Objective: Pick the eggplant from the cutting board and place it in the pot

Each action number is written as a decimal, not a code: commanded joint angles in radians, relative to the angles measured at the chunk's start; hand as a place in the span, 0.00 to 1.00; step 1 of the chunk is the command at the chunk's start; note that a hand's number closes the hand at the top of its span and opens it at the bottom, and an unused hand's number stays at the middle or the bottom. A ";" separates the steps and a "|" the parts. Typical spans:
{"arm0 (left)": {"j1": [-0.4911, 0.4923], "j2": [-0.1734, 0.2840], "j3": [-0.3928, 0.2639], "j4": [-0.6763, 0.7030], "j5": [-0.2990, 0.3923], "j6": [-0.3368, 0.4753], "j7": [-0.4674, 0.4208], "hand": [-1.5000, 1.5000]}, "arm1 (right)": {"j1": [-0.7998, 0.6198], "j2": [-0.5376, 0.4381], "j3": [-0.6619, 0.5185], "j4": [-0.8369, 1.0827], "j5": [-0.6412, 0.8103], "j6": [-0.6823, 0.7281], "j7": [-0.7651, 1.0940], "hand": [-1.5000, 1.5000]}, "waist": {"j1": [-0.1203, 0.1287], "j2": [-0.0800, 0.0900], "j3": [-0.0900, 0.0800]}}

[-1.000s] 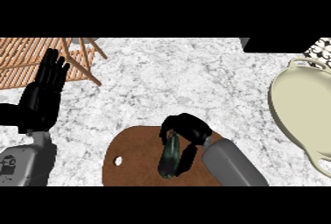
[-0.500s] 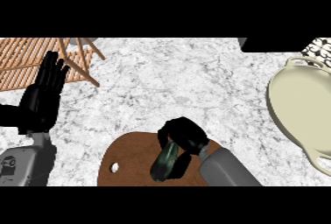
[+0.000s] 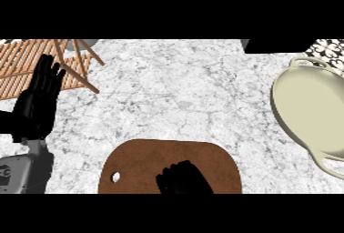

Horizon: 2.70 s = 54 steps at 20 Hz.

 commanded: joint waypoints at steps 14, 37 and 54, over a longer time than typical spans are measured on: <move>-0.002 -0.018 -0.014 0.021 -0.001 -0.018 -0.029 0.50 | 0.253 -0.264 -0.387 -0.828 0.114 -0.085 0.270 1.00 | 0.024 0.019 0.004; -0.035 -0.011 -0.009 0.010 -0.006 -0.024 -0.001 0.50 | 0.067 -0.612 -1.310 0.152 -0.735 -0.048 -0.551 1.00 | 0.045 0.021 0.004; -0.013 -0.045 -0.040 -0.025 -0.040 0.004 0.006 0.50 | -0.341 -0.616 -1.190 0.968 -0.596 0.033 -0.744 0.00 | 0.068 0.023 0.005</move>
